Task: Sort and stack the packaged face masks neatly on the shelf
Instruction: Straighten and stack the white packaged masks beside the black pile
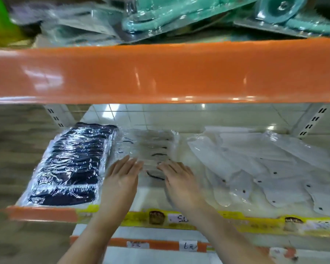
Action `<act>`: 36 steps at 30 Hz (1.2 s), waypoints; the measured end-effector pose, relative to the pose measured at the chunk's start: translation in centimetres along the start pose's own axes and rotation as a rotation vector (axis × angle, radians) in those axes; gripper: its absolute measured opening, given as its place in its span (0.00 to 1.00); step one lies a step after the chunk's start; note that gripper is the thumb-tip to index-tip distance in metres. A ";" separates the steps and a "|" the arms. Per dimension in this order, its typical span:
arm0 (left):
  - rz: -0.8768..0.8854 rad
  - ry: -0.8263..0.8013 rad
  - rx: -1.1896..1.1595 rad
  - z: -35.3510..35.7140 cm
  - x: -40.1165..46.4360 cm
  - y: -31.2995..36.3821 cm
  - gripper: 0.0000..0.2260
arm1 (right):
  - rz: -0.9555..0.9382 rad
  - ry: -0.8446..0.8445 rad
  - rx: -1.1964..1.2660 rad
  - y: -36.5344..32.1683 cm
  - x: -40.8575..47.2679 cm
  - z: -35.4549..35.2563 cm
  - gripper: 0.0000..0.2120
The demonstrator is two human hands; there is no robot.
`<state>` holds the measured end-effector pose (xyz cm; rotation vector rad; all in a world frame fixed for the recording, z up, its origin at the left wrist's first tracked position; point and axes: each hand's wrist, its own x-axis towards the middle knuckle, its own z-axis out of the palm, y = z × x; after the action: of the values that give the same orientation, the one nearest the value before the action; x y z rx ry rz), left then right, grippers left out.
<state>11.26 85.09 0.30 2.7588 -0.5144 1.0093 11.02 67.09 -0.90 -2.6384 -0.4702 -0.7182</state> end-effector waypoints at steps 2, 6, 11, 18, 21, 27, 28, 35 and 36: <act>0.000 -0.030 0.007 0.4 -1.2 -1.7 0.13 | -0.004 -0.057 0.008 -1.2 -0.2 1.3 0.17; 0.018 -0.079 -0.024 0.9 -2.9 -3.3 0.15 | 0.013 -0.165 -0.004 -2.8 -0.8 2.8 0.23; -0.049 -0.264 -0.089 1.6 -4.3 -3.1 0.18 | 0.081 -0.188 -0.058 -4.0 -1.7 3.7 0.22; -0.074 -0.395 -0.056 1.8 -4.1 -3.2 0.18 | 0.168 -0.171 -0.140 -5.2 -2.0 4.6 0.21; -0.066 -0.459 -0.034 2.0 -4.0 -3.5 0.19 | 0.197 -0.171 -0.157 -5.7 -1.7 4.6 0.19; -0.061 -0.584 -0.028 1.6 -3.3 -3.0 0.24 | 0.222 -0.249 -0.152 -6.4 -1.6 4.2 0.21; -0.061 -0.595 -0.037 1.4 -3.2 -2.8 0.26 | 0.215 -0.253 -0.136 -6.4 -1.7 3.9 0.23; -0.025 -0.546 -0.176 0.4 -1.8 1.3 0.24 | 0.298 -0.122 0.016 -4.3 -3.7 -0.5 0.18; -0.006 -0.539 -0.191 0.3 -1.6 2.1 0.23 | 0.318 -0.097 0.006 -3.6 -4.4 -1.2 0.18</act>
<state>9.52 83.49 -0.95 2.8295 -0.6287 0.1819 5.51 68.84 -1.38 -2.6626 -0.0716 -0.4887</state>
